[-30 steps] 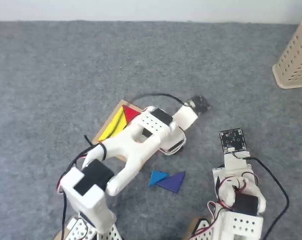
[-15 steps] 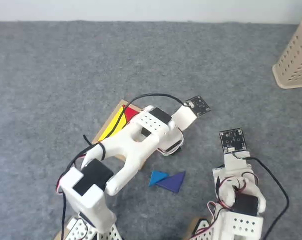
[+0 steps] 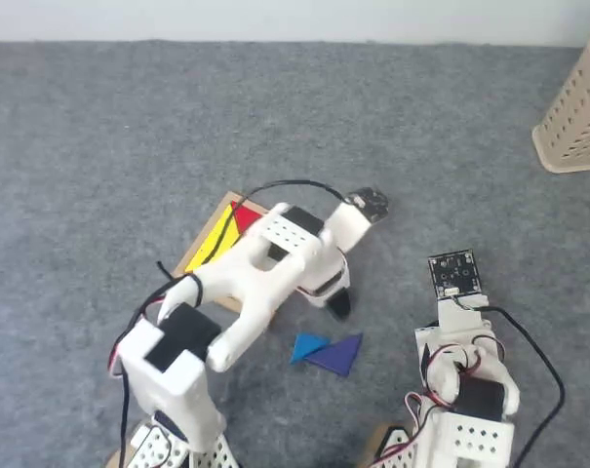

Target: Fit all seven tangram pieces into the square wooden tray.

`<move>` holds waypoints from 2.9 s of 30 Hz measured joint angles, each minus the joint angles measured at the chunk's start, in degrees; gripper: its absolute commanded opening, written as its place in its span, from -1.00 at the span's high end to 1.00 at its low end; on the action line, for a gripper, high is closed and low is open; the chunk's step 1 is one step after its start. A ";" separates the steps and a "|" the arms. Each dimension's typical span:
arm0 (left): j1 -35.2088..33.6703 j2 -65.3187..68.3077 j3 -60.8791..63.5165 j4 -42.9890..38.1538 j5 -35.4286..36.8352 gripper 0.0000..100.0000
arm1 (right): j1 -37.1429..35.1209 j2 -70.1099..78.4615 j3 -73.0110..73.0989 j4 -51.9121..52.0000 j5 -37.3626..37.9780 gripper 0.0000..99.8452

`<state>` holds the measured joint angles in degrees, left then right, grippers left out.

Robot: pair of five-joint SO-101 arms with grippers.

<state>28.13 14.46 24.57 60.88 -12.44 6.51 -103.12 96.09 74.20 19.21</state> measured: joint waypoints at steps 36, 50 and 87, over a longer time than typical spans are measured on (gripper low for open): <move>3.78 -16.09 7.12 4.31 0.62 0.56 | 0.00 0.00 0.00 0.00 0.00 0.99; 0.70 -8.88 6.95 -8.44 5.63 0.56 | 0.00 0.00 0.00 0.00 0.00 0.99; 9.58 -16.97 13.54 -4.04 -0.88 0.56 | 0.00 0.00 0.00 0.00 0.00 0.99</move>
<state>37.71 -2.51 38.11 56.84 -13.32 6.51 -103.12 96.09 74.20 19.21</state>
